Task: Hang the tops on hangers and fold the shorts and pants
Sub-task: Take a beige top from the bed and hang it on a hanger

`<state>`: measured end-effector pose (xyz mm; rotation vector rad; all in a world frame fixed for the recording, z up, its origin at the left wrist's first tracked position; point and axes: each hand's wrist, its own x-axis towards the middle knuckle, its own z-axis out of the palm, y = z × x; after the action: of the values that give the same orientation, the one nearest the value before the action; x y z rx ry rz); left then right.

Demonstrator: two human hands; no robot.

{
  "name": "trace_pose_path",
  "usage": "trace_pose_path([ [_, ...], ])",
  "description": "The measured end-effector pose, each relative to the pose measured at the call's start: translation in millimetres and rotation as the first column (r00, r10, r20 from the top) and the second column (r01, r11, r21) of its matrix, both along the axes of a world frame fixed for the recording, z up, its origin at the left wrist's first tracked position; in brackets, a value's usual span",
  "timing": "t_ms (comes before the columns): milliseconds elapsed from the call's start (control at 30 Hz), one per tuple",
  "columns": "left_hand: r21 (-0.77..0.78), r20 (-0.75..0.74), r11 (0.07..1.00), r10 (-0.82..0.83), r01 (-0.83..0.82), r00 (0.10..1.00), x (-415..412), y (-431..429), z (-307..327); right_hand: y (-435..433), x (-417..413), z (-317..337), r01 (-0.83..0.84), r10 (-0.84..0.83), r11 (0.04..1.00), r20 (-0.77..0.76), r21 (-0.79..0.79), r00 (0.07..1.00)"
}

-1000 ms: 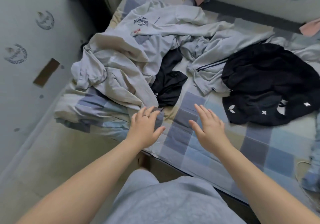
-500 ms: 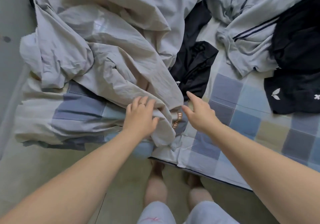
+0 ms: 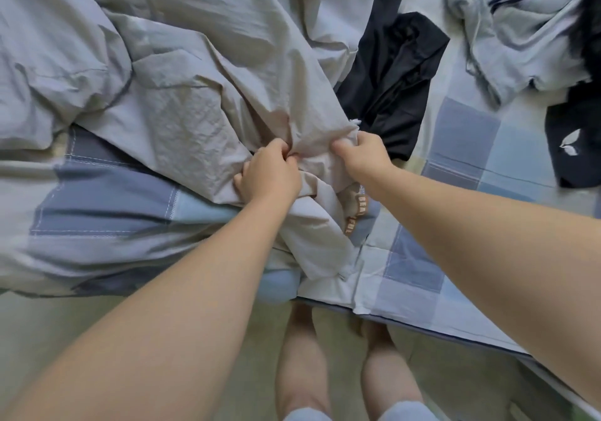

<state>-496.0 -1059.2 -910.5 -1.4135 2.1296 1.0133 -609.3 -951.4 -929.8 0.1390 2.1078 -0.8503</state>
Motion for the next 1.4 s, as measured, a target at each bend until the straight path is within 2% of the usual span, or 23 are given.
trace_pose_path([
  [133,0.05,-0.138,0.998,0.038,-0.031,0.99,19.4,4.4,32.7,10.4,0.0,39.5,0.002,-0.003,0.998,-0.021,-0.066,1.0],
  [300,0.12,-0.372,0.983,0.172,-0.136,0.912,38.5,31.2,93.7,46.4,3.8,109.6,-0.024,0.021,0.988,-0.023,-0.15,1.0],
  [500,0.248,-0.472,0.859,0.51,-0.447,0.719,24.7,81.2,178.8,91.9,4.9,210.4,0.032,-0.016,0.961,0.063,-0.275,0.998],
  [667,0.346,-0.523,0.794,0.606,-0.5,0.6,-5.2,134.2,264.0,152.3,-16.4,300.4,0.224,-0.152,0.869,0.192,-0.441,0.969],
  [733,0.344,-0.56,0.817,0.574,-0.463,0.598,-18.2,161.5,298.2,187.0,-29.1,341.3,0.265,-0.184,0.819,0.204,-0.509,0.961],
  [900,0.252,-0.683,0.942,0.336,-0.222,0.649,-51.0,241.8,371.6,293.6,-53.1,438.6,0.219,-0.226,0.784,0.061,-0.581,0.972],
  [1067,0.241,-0.785,0.97,0.209,-0.023,0.583,-93.3,329.1,426.5,403.4,-56.0,509.6,0.238,-0.334,0.717,-0.023,-0.655,0.942],
  [1233,0.294,-0.79,0.934,0.118,0.202,0.601,-124.9,405.8,463.2,481.0,-48.7,557.7,0.262,-0.425,0.602,-0.025,-0.755,0.905],
  [1300,0.301,-0.795,0.894,0.044,0.331,0.606,-128.6,429.8,472.4,500.7,-46.5,571.6,0.247,-0.431,0.588,-0.039,-0.77,0.901],
  [1400,0.336,-0.802,0.838,0.015,0.43,0.596,-122.5,456.5,480.6,521.5,-44.8,580.9,0.238,-0.449,0.58,-0.061,-0.779,0.892],
])
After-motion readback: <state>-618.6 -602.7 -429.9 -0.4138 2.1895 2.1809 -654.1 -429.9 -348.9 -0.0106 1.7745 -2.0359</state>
